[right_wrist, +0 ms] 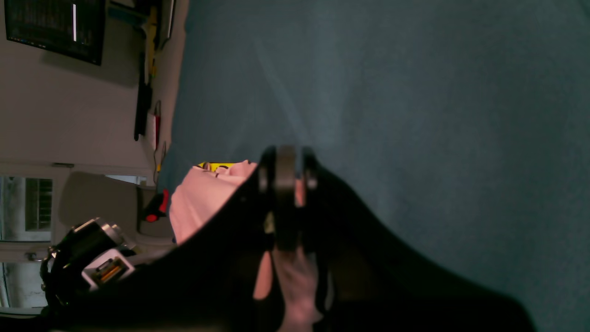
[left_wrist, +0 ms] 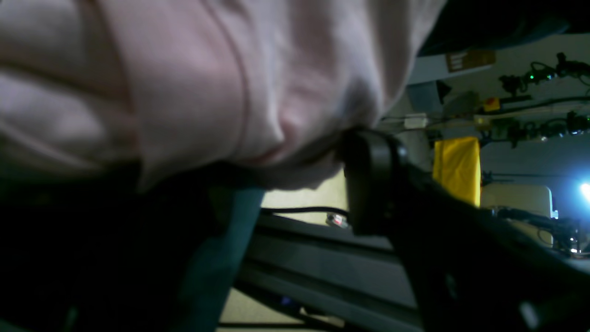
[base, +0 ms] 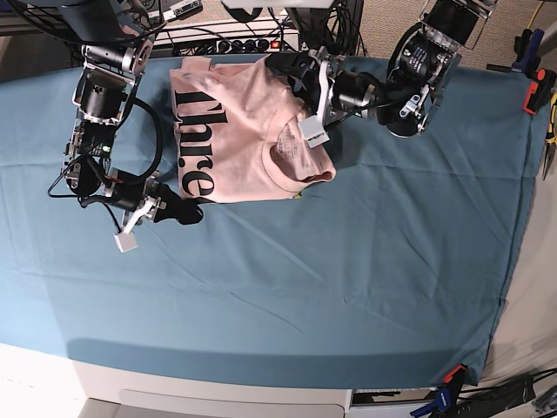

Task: Fold the T-shirt properly
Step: 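Grasp the shirt's side edge with the left gripper, then rotate the folded shirt with the left gripper while the right gripper holds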

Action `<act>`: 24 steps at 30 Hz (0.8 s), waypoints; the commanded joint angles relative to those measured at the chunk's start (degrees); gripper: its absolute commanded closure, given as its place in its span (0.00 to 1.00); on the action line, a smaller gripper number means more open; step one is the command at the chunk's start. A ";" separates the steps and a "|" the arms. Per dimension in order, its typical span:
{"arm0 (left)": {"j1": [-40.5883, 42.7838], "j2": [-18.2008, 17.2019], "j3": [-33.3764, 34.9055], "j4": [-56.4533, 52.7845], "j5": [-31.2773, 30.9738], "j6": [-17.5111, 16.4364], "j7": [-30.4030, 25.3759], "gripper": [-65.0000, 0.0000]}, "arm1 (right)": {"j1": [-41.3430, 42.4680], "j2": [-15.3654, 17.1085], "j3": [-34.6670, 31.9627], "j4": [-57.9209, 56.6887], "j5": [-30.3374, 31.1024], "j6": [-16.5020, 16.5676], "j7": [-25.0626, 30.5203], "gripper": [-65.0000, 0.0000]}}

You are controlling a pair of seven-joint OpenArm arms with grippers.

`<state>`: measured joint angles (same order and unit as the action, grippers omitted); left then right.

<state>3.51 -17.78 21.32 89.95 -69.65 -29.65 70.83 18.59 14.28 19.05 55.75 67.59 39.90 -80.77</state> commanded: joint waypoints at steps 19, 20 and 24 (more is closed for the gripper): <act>-2.25 -1.46 -0.57 2.40 5.57 -0.13 -1.40 1.00 | 1.53 0.83 0.13 2.64 4.11 0.10 0.77 1.00; -3.15 -2.19 -0.57 2.54 6.25 0.35 -1.46 1.00 | 1.53 0.83 0.13 3.28 4.11 0.10 0.77 1.00; -6.95 -5.18 -0.57 2.58 9.38 1.95 -2.40 1.00 | 1.22 0.81 0.13 6.32 3.98 0.10 0.77 1.00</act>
<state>-2.83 -22.72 20.97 91.55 -59.66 -27.77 68.77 18.41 14.24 19.05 60.95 69.52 39.90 -81.01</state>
